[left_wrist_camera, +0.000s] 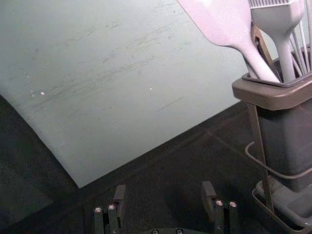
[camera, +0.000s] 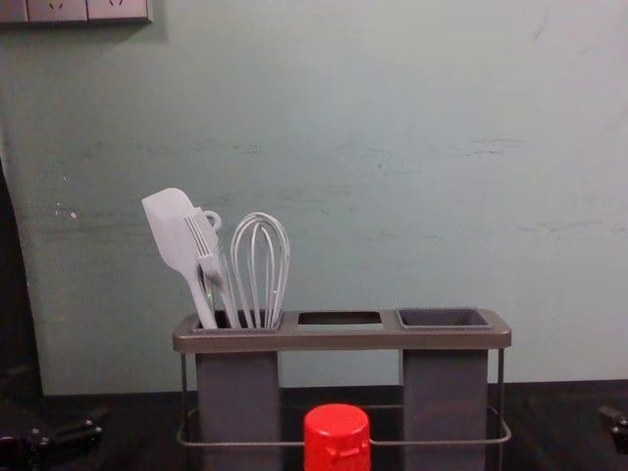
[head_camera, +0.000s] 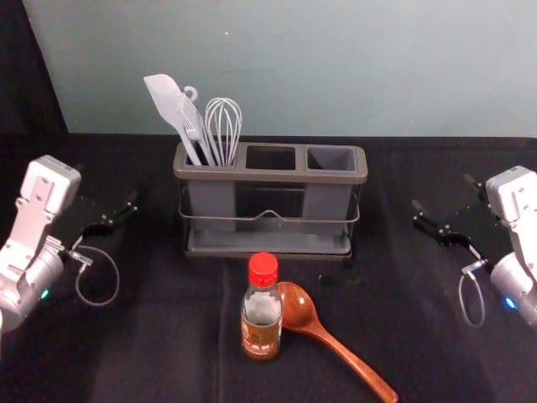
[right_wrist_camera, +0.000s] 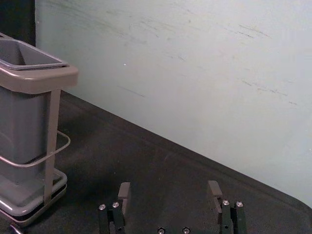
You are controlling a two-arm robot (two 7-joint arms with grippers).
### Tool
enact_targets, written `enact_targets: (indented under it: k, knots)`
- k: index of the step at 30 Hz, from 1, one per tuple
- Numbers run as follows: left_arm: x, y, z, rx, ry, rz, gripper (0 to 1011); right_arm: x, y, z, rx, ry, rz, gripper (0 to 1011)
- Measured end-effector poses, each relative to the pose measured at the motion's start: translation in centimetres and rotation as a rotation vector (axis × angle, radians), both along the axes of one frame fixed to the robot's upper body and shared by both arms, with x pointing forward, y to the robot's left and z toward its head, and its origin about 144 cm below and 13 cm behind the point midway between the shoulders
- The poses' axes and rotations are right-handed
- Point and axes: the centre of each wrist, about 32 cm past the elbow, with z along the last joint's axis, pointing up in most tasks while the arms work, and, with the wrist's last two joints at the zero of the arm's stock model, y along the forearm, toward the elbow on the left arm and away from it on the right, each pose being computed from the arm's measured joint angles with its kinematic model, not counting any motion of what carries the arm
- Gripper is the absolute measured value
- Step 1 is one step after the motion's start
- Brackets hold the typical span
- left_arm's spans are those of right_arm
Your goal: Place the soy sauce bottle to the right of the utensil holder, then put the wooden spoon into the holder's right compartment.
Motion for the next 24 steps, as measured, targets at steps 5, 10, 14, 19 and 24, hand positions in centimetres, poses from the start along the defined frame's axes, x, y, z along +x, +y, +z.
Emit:
enact_targets:
  k: [5, 10, 14, 19, 24]
  knots:
    - [0.0, 0.0, 0.0, 0.000, 0.000, 0.000, 1000, 0.0, 0.0, 0.0, 0.000, 0.000, 0.000, 1003]
    - [0.0, 0.0, 0.0, 0.000, 0.000, 0.000, 1000, 0.0, 0.0, 0.0, 0.000, 0.000, 0.000, 1002]
    - [0.0, 0.0, 0.0, 0.000, 0.000, 0.000, 1000, 0.0, 0.0, 0.0, 0.000, 0.000, 0.000, 1003]
    - [0.0, 0.0, 0.0, 0.000, 0.000, 0.000, 1000, -0.6, 0.0, 0.1, 0.005, -0.004, 0.000, 1002]
    - [0.0, 0.0, 0.0, 0.000, 0.000, 0.000, 1000, -2.2, -0.1, 0.2, 0.007, -0.005, -0.002, 1002]
